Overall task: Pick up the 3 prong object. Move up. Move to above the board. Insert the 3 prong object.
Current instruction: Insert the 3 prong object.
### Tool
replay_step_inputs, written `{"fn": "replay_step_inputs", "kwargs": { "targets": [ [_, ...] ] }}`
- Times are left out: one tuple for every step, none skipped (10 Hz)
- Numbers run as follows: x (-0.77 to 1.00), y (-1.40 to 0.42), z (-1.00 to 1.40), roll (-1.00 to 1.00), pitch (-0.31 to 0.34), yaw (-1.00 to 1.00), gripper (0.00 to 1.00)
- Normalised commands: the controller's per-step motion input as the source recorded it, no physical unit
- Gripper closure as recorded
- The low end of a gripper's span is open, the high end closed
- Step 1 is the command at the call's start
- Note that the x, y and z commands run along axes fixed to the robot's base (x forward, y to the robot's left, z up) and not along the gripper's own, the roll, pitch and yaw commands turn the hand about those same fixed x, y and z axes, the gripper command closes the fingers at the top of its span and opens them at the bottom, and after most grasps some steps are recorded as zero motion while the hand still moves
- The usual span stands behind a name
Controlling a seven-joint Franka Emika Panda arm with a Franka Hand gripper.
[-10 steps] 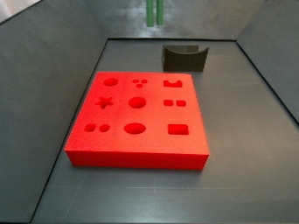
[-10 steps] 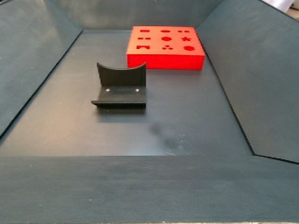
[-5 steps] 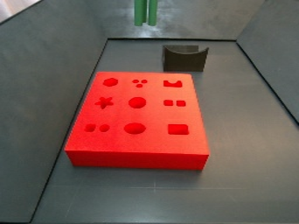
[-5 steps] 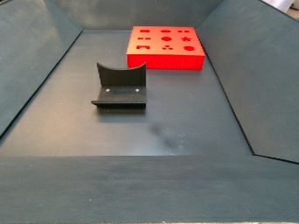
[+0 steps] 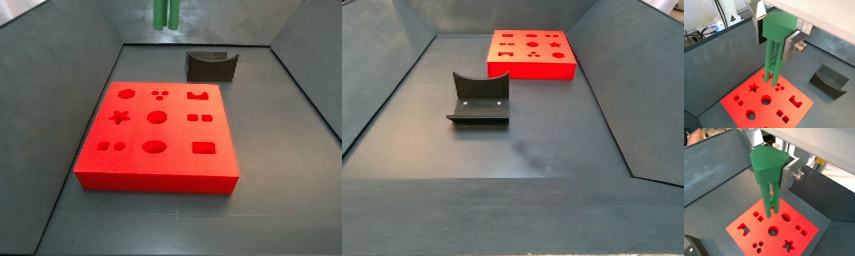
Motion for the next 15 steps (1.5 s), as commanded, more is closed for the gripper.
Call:
{"fn": "replay_step_inputs", "kwargs": {
  "targets": [
    [-0.03, 0.0, 0.0, 0.0, 0.0, 0.0, 1.0],
    [0.0, 0.0, 0.0, 0.01, 0.0, 0.0, 1.0],
    [0.02, 0.0, -0.1, 0.08, 0.0, 0.18, 1.0],
    [0.2, 0.01, -0.19, 0.06, 0.0, 0.17, 1.0],
    [0.37, 0.17, -0.25, 0.05, 0.0, 0.07, 1.0],
    [0.34, 0.19, -0.31, 0.06, 0.0, 0.07, 1.0],
    [0.27, 0.25, -0.29, 0.1, 0.0, 0.11, 1.0],
    [0.14, 0.29, -0.28, 0.12, 0.0, 0.18, 1.0],
    [0.0, 0.24, -0.33, 0.16, -0.016, 0.18, 1.0],
    [0.0, 0.13, -0.31, 0.07, -0.036, -0.19, 1.0],
    [0.0, 0.11, -0.27, 0.0, -0.09, -0.87, 1.0],
    [0.0, 0.0, -0.32, 0.0, -0.07, -1.0, 1.0],
    [0.0, 0.0, -0.34, 0.0, -0.059, -1.0, 1.0],
    [0.0, 0.0, -0.35, 0.0, -0.059, -1.0, 1.0],
    [0.0, 0.0, -0.35, 0.0, -0.054, -1.0, 1.0]
  ]
}}
